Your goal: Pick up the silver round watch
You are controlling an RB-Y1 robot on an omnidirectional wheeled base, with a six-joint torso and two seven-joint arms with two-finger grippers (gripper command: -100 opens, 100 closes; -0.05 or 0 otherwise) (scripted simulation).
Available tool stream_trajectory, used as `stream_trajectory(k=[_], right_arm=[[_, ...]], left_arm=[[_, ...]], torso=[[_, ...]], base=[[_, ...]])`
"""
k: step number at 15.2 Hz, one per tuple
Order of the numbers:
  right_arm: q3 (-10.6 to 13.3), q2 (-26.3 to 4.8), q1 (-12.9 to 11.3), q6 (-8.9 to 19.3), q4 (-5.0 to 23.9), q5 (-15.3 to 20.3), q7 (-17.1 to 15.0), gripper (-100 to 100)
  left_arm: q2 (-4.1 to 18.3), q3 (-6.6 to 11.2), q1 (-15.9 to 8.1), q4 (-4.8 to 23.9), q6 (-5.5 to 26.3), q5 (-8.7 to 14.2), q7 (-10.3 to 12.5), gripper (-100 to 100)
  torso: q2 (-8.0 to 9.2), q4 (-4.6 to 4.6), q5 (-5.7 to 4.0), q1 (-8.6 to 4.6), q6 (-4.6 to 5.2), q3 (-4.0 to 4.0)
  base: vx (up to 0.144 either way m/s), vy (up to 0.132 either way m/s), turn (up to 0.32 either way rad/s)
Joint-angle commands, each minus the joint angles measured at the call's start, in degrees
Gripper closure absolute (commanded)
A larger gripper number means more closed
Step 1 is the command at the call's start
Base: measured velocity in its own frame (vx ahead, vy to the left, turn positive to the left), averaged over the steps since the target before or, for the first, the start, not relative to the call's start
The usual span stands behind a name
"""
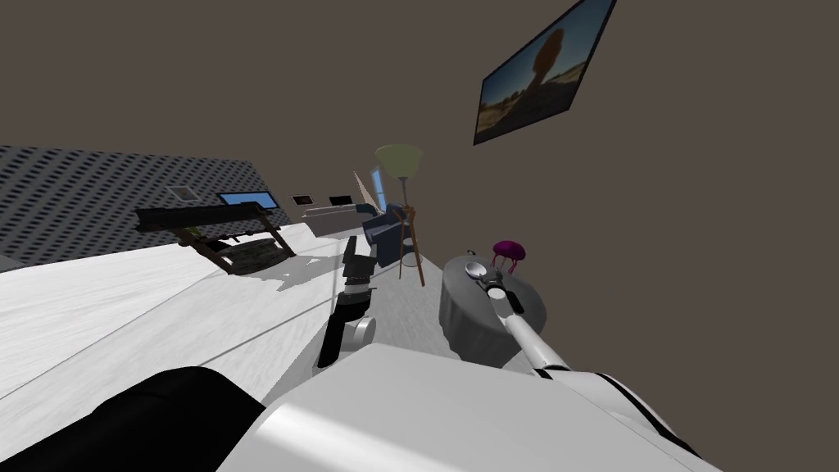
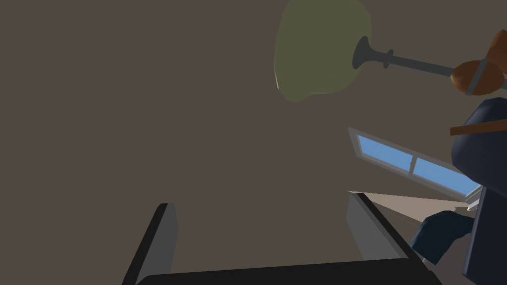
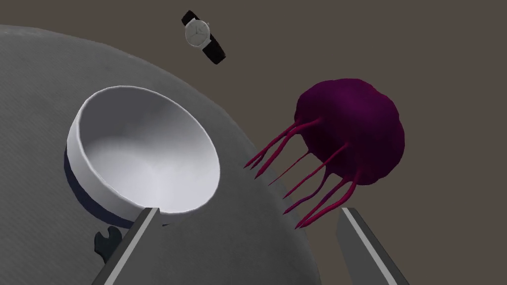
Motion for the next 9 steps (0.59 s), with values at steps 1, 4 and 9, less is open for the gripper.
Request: stream_trajectory(k=[1, 4, 9], right_arm=[[-1.0, 0.0, 0.4, 1.2, -0.4, 2.9, 1.7, -100], [-1.0, 0.0, 0.4, 1.2, -0.4, 6.7, 1.7, -100], [-3.0, -0.4, 2.4, 3.7, -1.4, 13.7, 4.6, -100]], left_arm=[[0.0, 0.0, 0.0, 0.0, 0.0, 0.0, 0.0, 0], [0.0, 0.01, 0.0, 0.0, 0.0, 0.0, 0.0, 0], [0.0, 0.01, 0.0, 0.0, 0.0, 0.0, 0.0, 0]], torso=[[0.0, 0.0, 0.0, 0.0, 0.0, 0.0], [-0.01, 0.0, 0.0, -0.02, 0.05, 0.0], [0.0, 0.0, -0.01, -0.04, 0.03, 0.0]], base=[[-0.008, -0.02, 0.106], [-0.004, -0.008, -0.024], [-0.005, -0.013, 0.144]])
